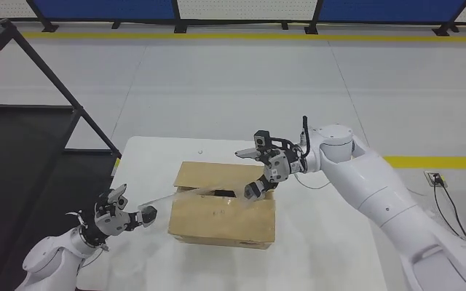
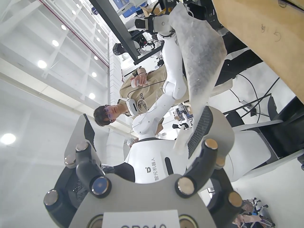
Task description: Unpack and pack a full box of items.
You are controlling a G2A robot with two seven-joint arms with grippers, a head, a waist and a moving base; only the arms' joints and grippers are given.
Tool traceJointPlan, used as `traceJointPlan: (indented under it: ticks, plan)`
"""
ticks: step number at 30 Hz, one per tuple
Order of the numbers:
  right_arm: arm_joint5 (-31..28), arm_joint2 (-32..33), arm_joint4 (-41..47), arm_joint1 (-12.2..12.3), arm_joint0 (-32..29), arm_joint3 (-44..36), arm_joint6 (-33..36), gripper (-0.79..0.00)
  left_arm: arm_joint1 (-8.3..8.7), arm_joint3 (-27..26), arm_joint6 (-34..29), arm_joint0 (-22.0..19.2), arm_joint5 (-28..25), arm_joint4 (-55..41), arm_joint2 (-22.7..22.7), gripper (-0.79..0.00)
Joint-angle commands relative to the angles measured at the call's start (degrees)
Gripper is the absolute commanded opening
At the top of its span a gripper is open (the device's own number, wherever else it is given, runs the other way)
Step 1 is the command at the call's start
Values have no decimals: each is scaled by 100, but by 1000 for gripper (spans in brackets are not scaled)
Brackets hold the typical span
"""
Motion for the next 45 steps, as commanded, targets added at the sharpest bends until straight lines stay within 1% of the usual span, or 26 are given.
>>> traceJointPlan:
  ticks: [1,8,12,17,24,32,33,35,37,38,42,45]
  plan:
    - [5,-187,11,6,22,-41,-3,0,-7,26,131,-56,15,-25,11,0]
    - [149,-860,643,73,133,-79,-146,0,-21,92,266,-205,26,3,80,0]
    - [201,-1372,1258,188,238,-176,-197,0,-23,124,295,-268,43,-24,78,0]
    - [260,-1845,1773,339,431,-267,-257,0,-26,156,341,-356,61,-13,94,0]
    - [377,-1845,1993,505,409,-416,-374,0,-34,178,447,-509,57,64,154,0]
    - [375,-1845,2352,616,395,-433,-373,0,-68,227,587,-760,-16,397,452,0]
    - [383,-1845,2383,623,396,-431,-381,0,-71,207,506,-778,-9,399,491,0]
    - [404,-1845,2431,629,389,-437,-403,0,-48,104,78,-762,-34,662,573,0]
    - [427,-1845,2445,627,393,-431,-425,0,-13,96,-93,-714,-205,1035,559,0]
    - [433,-1845,2449,625,394,-431,-431,0,-3,107,-60,-690,-288,1171,545,0]
    - [470,-1845,2457,605,404,-411,-468,0,40,222,646,-482,-826,2023,445,0]
    - [455,-1845,2451,595,426,-389,-453,0,66,251,873,-312,-1085,2547,444,0]
